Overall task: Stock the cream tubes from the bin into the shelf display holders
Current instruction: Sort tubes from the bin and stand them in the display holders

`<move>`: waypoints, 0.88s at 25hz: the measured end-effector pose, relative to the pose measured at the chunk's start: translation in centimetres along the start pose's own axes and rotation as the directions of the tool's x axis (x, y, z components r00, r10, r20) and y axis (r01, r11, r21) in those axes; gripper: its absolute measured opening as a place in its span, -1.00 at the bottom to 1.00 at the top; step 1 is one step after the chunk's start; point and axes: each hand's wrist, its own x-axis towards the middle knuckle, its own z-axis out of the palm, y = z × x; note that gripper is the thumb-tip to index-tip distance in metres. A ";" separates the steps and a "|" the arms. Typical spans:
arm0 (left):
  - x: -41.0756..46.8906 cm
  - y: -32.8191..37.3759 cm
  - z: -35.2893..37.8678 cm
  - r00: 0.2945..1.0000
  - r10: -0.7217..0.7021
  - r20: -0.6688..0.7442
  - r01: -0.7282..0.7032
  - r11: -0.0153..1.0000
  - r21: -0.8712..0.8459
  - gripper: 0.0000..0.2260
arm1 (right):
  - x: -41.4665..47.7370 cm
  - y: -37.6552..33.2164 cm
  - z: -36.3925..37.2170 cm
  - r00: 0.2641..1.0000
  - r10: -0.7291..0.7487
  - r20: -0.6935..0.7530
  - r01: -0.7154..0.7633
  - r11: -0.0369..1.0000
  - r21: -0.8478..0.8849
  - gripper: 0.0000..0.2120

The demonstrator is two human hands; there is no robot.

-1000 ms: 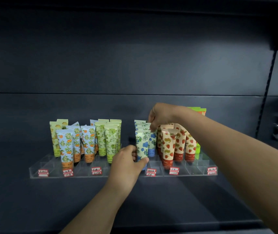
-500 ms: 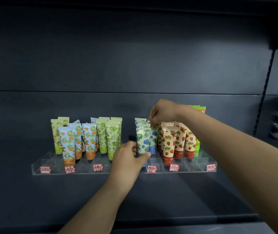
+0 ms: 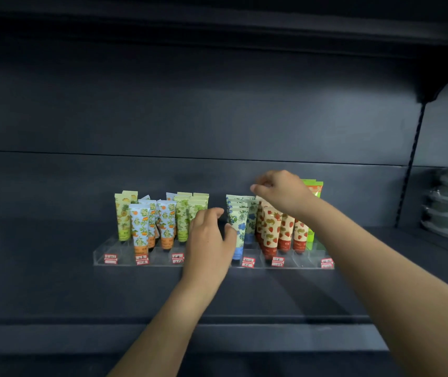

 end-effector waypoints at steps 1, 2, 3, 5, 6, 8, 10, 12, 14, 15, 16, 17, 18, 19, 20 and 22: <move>-0.2 0.3 -1.0 0.999 0.023 0.023 -0.023 0.999 0.032 -0.69 | -1.1 -0.3 -0.3 1.000 -0.008 0.010 0.009 1.000 -0.027 -0.60; -0.4 0.6 -2.0 0.998 0.041 0.048 -0.044 0.996 0.074 -0.68 | -2.2 -0.7 -0.7 1.000 -0.012 0.027 0.013 0.999 -0.052 -0.56; -0.7 0.9 -3.2 0.996 0.051 0.076 -0.060 0.991 0.123 -0.67 | -3.5 -1.0 -1.1 0.999 -0.012 0.043 0.015 0.997 -0.077 -0.53; -1.4 1.7 -5.8 0.989 0.047 0.141 -0.077 0.973 0.219 -0.66 | -6.3 -1.9 -2.2 0.997 -0.010 0.076 0.019 0.993 -0.117 -0.50; -1.9 2.1 -7.1 0.984 0.037 0.176 -0.082 0.963 0.258 -0.66 | -7.7 -2.3 -2.8 0.996 -0.007 0.088 0.018 0.991 -0.130 -0.49; -3.4 3.1 -9.9 0.972 0.007 0.234 -0.084 0.944 0.320 -0.66 | -10.8 -3.3 -3.9 0.996 0.007 0.094 0.007 0.988 -0.153 -0.51; -5.4 4.4 -12.9 0.963 -0.017 0.268 -0.088 0.922 0.377 -0.66 | -14.3 -4.3 -5.0 0.993 0.016 0.116 0.007 0.982 -0.189 -0.55; -7.8 5.7 -15.8 0.949 -0.040 0.311 -0.100 0.901 0.423 -0.67 | -17.9 -5.0 -5.9 0.988 0.025 0.152 0.006 0.980 -0.198 -0.59; -10.1 6.9 -18.5 0.935 -0.054 0.350 -0.123 0.878 0.463 -0.66 | -21.3 -5.8 -6.8 0.984 0.024 0.178 0.010 0.982 -0.190 -0.61; -11.5 7.6 -19.8 0.930 -0.073 0.362 -0.120 0.867 0.483 -0.64 | -23.2 -6.2 -7.3 0.982 0.012 0.189 0.025 0.981 -0.191 -0.60; -12.7 8.1 -20.8 0.922 -0.096 0.375 -0.114 0.858 0.501 -0.61 | -24.9 -6.5 -7.6 0.980 0.002 0.199 0.037 0.981 -0.192 -0.58; -14.0 8.4 -21.7 0.913 -0.121 0.390 -0.108 0.849 0.517 -0.59 | -26.6 -6.7 -7.8 0.978 -0.003 0.208 0.042 0.981 -0.187 -0.54; -15.4 8.7 -22.5 0.904 -0.141 0.404 -0.104 0.843 0.528 -0.57 | -28.3 -7.0 -8.0 0.976 -0.001 0.217 0.040 0.983 -0.178 -0.51; -16.9 8.9 -23.3 0.894 -0.161 0.419 -0.098 0.840 0.534 -0.56 | -29.9 -7.3 -7.9 0.973 0.004 0.232 0.036 0.985 -0.169 -0.49; -18.7 9.0 -24.0 0.880 -0.188 0.435 -0.086 0.839 0.537 -0.55 | -31.7 -7.7 -7.7 0.966 0.014 0.258 0.028 0.987 -0.160 -0.48; -22.1 8.7 -24.7 0.850 -0.229 0.474 -0.073 0.840 0.538 -0.54 | -34.7 -8.3 -6.9 0.950 0.032 0.309 0.008 0.992 -0.128 -0.48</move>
